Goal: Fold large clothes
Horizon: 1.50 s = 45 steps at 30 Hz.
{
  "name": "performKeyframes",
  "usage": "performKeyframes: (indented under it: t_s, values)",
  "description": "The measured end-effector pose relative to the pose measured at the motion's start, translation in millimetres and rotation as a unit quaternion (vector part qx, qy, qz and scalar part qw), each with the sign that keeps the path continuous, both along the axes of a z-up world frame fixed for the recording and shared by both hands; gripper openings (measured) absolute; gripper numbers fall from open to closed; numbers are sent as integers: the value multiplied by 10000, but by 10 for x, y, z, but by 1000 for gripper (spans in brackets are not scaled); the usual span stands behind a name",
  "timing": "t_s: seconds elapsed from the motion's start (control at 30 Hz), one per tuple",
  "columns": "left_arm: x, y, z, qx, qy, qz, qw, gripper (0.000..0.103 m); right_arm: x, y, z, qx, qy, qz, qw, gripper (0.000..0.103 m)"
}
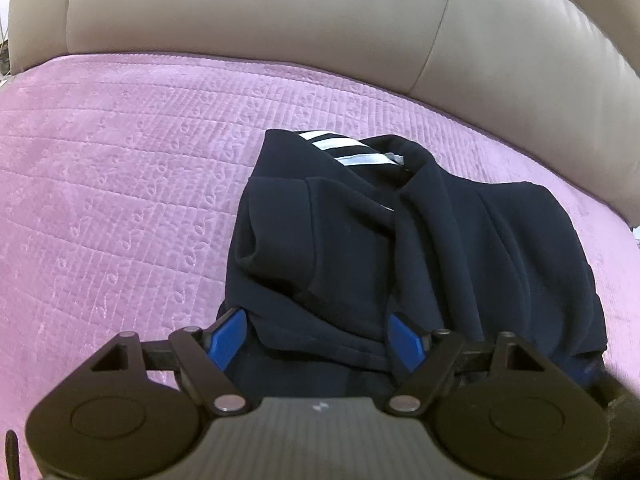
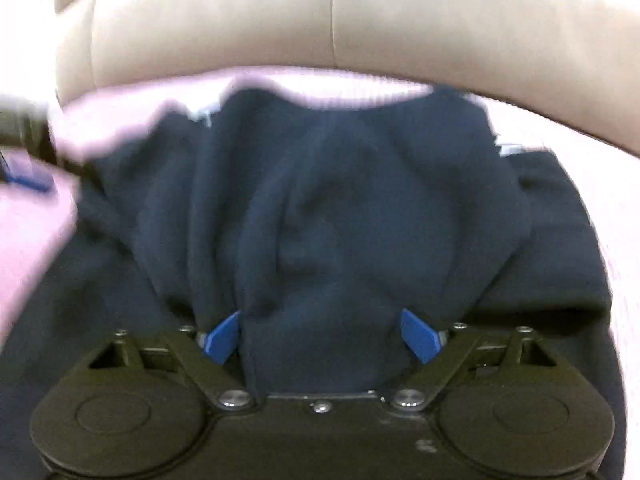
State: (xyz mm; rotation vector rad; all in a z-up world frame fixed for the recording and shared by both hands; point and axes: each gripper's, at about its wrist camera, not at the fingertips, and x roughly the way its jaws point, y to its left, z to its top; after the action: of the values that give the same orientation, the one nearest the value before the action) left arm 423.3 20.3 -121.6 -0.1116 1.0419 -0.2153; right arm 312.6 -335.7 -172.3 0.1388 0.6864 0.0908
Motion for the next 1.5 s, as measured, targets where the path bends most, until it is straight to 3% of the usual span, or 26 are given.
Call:
performKeyframes:
  t_s: [0.1, 0.2, 0.33, 0.43, 0.5, 0.6, 0.7, 0.8, 0.93, 1.07, 1.3, 1.4, 1.5]
  values:
    - [7, -14, -11, 54, 11, 51, 10000, 80, 268, -302, 406, 552, -621, -398, 9957, 102]
    - [12, -30, -38, 78, 63, -10, 9999, 80, 965, -529, 480, 506, -350, -587, 9964, 102]
    - [24, -39, -56, 170, 33, -22, 9998, 80, 1754, -863, 79, 839, 423, -816, 9922, 102]
    - [54, -17, -100, 186, 73, 21, 9998, 80, 1885, -975, -447, 475, 900, -1250, 9869, 103]
    - [72, -11, -133, 208, 101, 29, 9997, 80, 1771, -899, -597, 227, 371, -1063, 9934, 103]
    - [93, -18, -162, 224, 123, 43, 9997, 80, 1768, -783, -643, -57, 317, -1003, 9944, 103]
    - [83, -33, -154, 223, 95, -19, 9997, 80, 1726, -903, -445, 361, 461, -1045, 9928, 103]
    - [80, 2, -105, 86, -12, 75, 9999, 80, 1401, -1047, -220, 842, 317, -1292, 9875, 102]
    - [32, 127, -17, -406, -52, 281, 9988, 80, 810, -1270, 34, 1235, 230, -1286, 9837, 102]
    - [-158, 237, 147, -466, -108, 391, 9981, 80, 80, -1457, 108, 1769, 546, -1381, 9730, 102]
    - [-564, 553, 479, -284, 106, 104, 9995, 79, -1044, -1447, 212, 1464, 814, -1279, 9775, 102]
    - [-806, 723, 686, 100, -69, -189, 9997, 80, -1340, -1413, 277, 1293, 958, -1158, 9801, 102]
    - [-1105, 912, 803, 136, -181, -354, 9991, 80, -1594, -1373, 329, 1286, 983, -1115, 9805, 102]
